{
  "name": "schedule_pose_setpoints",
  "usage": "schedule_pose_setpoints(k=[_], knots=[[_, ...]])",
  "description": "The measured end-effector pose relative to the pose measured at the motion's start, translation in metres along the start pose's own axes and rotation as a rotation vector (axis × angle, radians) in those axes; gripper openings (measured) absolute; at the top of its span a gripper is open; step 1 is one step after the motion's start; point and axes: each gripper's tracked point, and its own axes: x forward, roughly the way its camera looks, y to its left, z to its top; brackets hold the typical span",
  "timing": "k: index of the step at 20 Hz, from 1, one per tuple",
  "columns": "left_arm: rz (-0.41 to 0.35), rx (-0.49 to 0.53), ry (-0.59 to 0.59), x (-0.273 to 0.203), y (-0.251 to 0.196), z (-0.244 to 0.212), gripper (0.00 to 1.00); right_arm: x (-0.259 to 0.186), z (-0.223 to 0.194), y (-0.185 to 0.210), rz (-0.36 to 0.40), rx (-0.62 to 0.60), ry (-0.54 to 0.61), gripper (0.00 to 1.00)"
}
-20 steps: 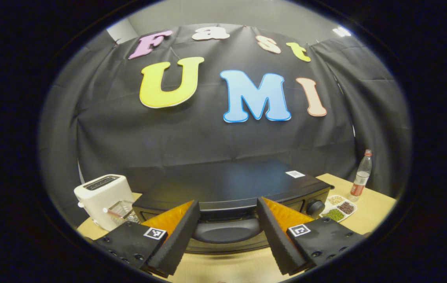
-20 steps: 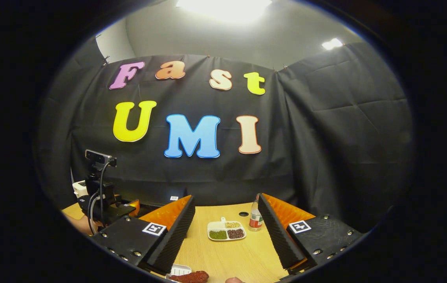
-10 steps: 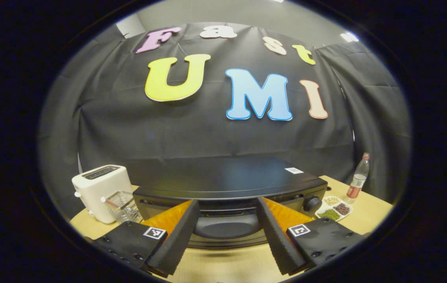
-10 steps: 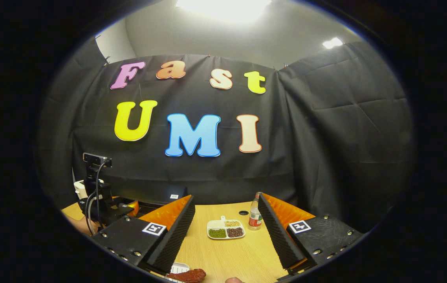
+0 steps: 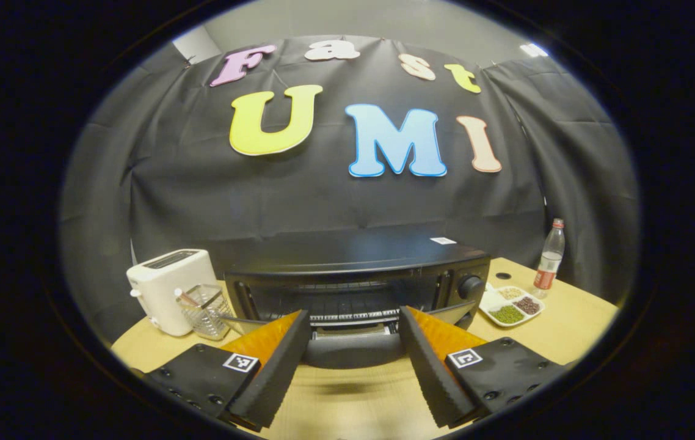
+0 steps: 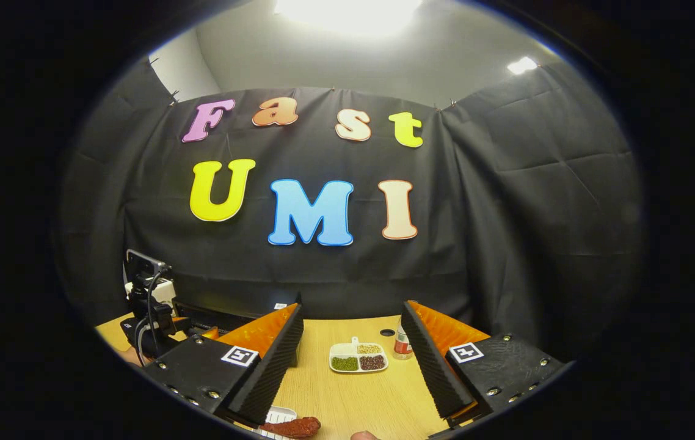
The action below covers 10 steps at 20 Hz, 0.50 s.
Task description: Open the electric oven with the left hand, put the food in, and close the electric oven.
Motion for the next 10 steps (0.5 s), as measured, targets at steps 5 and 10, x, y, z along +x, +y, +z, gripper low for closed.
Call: schedule_pose_setpoints(k=[5,10], knots=[[0.015,-0.008,0.029,-0.019,-0.004,-0.020,0.92,-0.006,0.003,0.000,0.030,-0.008,-0.004,0.98],[0.030,-0.010,0.058,-0.031,-0.007,-0.040,0.97,-0.011,0.001,-0.002,0.051,-0.021,0.007,0.98]])
